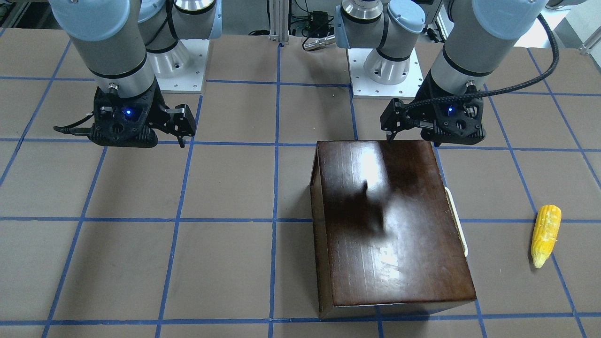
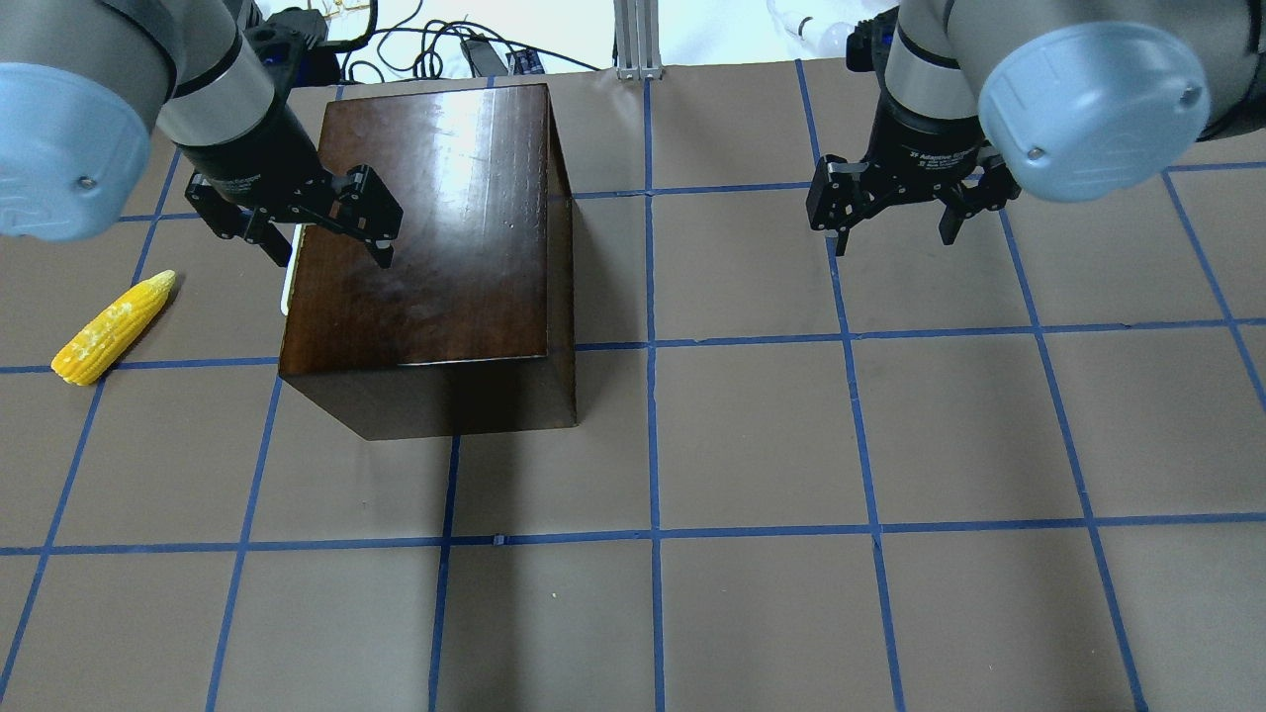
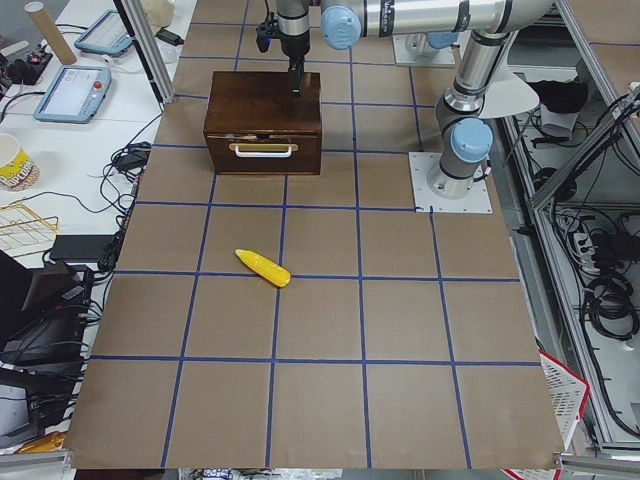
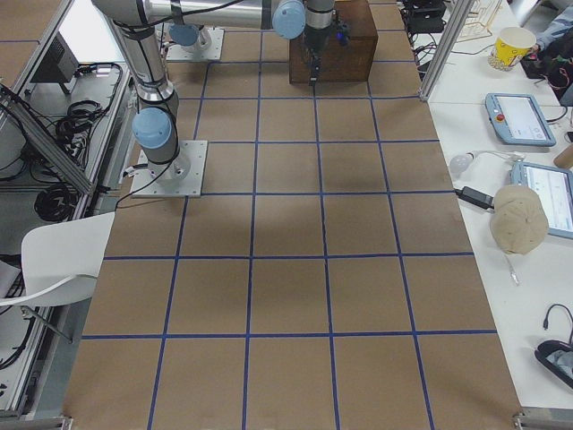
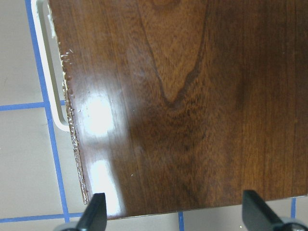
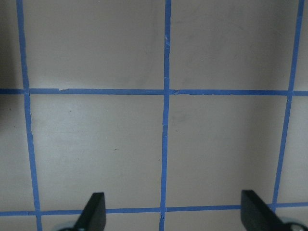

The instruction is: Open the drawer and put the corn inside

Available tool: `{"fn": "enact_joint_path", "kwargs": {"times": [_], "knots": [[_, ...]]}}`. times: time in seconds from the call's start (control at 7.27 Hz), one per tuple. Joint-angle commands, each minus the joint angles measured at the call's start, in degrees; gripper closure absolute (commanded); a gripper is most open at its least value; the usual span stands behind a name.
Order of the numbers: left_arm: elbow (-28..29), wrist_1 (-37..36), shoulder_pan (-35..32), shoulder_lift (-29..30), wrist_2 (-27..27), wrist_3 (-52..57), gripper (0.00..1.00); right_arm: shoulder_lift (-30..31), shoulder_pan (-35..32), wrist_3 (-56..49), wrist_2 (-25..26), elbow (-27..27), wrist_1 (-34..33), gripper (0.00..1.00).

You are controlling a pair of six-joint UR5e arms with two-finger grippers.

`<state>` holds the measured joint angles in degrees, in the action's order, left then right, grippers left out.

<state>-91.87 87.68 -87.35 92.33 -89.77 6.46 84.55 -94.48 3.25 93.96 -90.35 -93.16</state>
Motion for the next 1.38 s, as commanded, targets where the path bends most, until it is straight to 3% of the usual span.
{"fn": "enact_joint_path", "kwargs": {"times": [0.0, 0.28, 0.69, 1.1, 1.24], "knots": [[0.0, -0.1, 0.2, -0.5, 0.0, -0.4, 0.0, 0.0, 0.0, 0.0, 0.0, 0.0, 0.0, 0.0], [1.3, -0.4, 1.3, 0.0, 0.1, 0.4, 0.0, 0.0, 0.0, 0.0, 0.0, 0.0, 0.0, 0.0], [3.7, 0.5, 10.3, 1.8, 0.9, 1.8, 0.0, 0.0, 0.0, 0.0, 0.0, 0.0, 0.0, 0.0], [3.9, -0.8, 21.9, 5.2, 7.7, 14.9, 0.0, 0.0, 0.0, 0.0, 0.0, 0.0, 0.0, 0.0], [3.8, -2.7, 23.3, 6.6, 7.8, 17.5, 0.0, 0.0, 0.0, 0.0, 0.0, 0.0, 0.0, 0.0]]}}
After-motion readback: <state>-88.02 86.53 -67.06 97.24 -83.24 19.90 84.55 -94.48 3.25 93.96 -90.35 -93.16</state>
